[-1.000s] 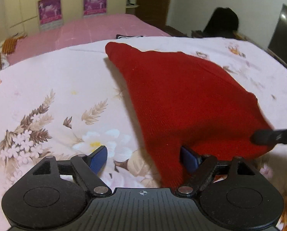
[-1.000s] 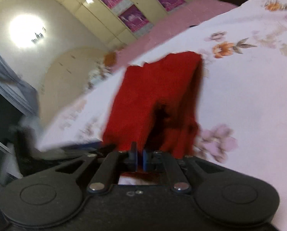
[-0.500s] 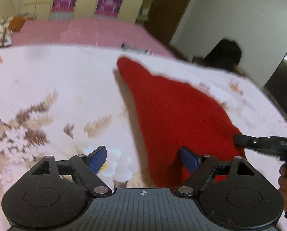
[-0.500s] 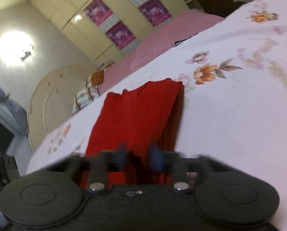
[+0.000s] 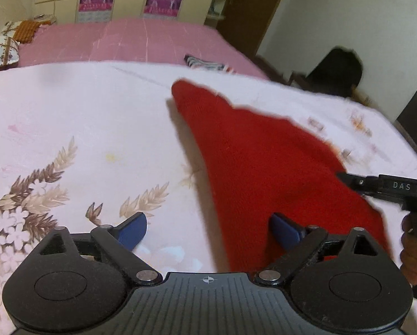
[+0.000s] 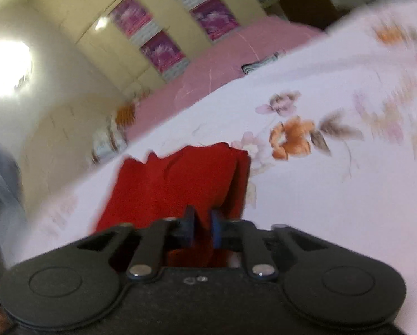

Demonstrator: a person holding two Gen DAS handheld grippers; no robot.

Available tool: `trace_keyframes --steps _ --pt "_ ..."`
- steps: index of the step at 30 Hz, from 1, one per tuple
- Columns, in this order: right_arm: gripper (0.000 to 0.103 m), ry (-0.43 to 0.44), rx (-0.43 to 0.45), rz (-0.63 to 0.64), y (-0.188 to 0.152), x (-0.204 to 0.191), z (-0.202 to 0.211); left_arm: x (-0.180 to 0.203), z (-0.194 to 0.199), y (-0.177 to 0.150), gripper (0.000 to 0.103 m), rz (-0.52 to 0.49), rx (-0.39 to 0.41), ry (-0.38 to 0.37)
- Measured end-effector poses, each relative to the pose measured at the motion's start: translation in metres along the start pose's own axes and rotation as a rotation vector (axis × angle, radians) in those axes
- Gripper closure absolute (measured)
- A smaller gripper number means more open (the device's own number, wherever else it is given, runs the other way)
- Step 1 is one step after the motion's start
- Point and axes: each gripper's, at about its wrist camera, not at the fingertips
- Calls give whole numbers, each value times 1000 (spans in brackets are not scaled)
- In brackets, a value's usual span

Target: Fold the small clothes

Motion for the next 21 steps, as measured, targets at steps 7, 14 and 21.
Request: trace_keyframes --steps 7,14,21 --pt "79 -64 88 178 22 -28 18 38 15 15 8 -70 151 -72" --pt "83 -185 -13 377 13 -59 -19 59 -15 8 8 -182 118 94" --pt "82 -71 42 495 -23 -97 47 43 36 -37 8 -201 110 -6"
Point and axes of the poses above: each gripper's, at about its wrist camera, not at the fingertips, and z roughly against the way its jaws point, x to its right, y to its top, and after that the axes turned 15 degrees about z, right-handed
